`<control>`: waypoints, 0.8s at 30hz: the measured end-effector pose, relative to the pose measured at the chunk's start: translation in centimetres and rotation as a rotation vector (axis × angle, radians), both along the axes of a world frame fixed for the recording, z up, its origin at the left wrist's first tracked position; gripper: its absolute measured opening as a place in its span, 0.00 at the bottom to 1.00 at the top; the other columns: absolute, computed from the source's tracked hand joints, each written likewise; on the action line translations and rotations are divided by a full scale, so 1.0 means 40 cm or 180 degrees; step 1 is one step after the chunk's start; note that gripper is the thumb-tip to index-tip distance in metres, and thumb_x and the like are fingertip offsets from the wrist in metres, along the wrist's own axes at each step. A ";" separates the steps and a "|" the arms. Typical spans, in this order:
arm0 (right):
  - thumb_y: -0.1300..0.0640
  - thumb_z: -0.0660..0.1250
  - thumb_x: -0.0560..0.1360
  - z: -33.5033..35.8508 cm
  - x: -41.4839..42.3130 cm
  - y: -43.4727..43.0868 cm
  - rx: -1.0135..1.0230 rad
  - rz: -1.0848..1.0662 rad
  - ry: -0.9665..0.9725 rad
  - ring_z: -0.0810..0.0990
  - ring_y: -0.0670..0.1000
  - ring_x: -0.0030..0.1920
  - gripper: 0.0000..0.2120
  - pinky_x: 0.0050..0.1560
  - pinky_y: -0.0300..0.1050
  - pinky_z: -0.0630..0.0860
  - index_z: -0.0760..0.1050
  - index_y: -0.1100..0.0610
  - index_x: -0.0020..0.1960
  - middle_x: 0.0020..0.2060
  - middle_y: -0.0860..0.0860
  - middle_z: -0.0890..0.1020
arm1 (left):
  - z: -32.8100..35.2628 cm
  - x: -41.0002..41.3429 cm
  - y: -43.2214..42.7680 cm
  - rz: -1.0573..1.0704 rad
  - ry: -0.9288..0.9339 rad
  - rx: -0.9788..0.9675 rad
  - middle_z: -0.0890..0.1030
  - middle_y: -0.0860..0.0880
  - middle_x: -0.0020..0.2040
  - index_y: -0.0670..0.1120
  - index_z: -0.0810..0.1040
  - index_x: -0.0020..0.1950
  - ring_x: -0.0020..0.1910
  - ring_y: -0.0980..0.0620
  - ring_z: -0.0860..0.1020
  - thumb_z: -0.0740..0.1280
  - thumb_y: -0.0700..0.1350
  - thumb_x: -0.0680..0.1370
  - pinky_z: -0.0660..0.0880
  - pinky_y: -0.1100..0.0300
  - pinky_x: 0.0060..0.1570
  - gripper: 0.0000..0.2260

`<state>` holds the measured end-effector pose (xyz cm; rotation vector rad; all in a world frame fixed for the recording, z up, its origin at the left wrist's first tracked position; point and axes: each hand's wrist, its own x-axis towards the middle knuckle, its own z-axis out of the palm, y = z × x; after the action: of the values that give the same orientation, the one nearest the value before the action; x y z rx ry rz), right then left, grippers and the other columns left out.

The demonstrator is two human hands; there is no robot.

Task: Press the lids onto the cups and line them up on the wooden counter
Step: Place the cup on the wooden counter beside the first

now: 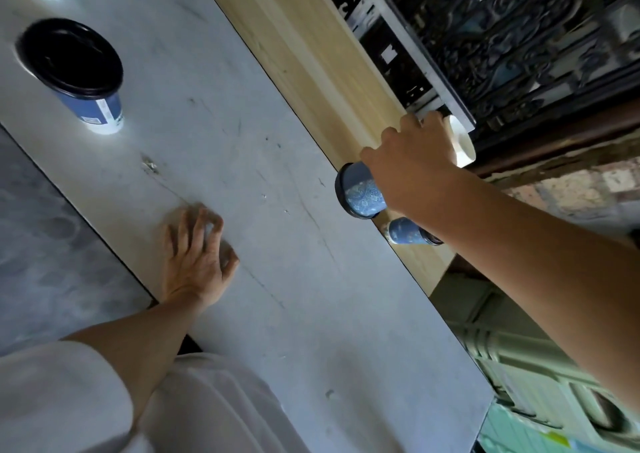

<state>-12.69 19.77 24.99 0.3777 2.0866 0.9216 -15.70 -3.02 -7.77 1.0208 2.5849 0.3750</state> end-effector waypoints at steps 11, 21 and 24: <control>0.51 0.65 0.74 0.017 0.010 -0.001 0.0034 -0.0083 -0.0088 0.69 0.61 0.64 0.23 0.67 0.62 0.64 0.68 0.50 0.68 0.59 0.54 0.75 | 0.011 -0.003 -0.001 -0.0041 0.0005 -0.0079 0.61 0.40 0.78 0.44 0.65 0.75 0.79 0.34 0.54 0.54 0.61 0.73 0.34 0.44 0.76 0.35; 0.51 0.67 0.73 0.009 0.001 -0.013 -0.0016 -0.0098 -0.0080 0.69 0.62 0.64 0.24 0.65 0.61 0.65 0.67 0.50 0.68 0.60 0.55 0.75 | 0.017 -0.003 -0.002 -0.0079 -0.0019 -0.0086 0.61 0.40 0.79 0.44 0.66 0.75 0.79 0.34 0.53 0.55 0.61 0.72 0.33 0.44 0.76 0.35; 0.51 0.67 0.73 0.007 0.001 -0.014 -0.0003 -0.0101 -0.0108 0.69 0.62 0.65 0.25 0.66 0.61 0.65 0.67 0.51 0.68 0.60 0.55 0.75 | 0.016 -0.003 -0.002 -0.0085 -0.0032 -0.0094 0.60 0.41 0.79 0.44 0.65 0.76 0.79 0.34 0.53 0.55 0.61 0.72 0.33 0.45 0.76 0.35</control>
<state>-12.65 19.21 25.25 0.3909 2.0444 0.9025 -15.83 -3.12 -7.14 1.0394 2.5576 0.3332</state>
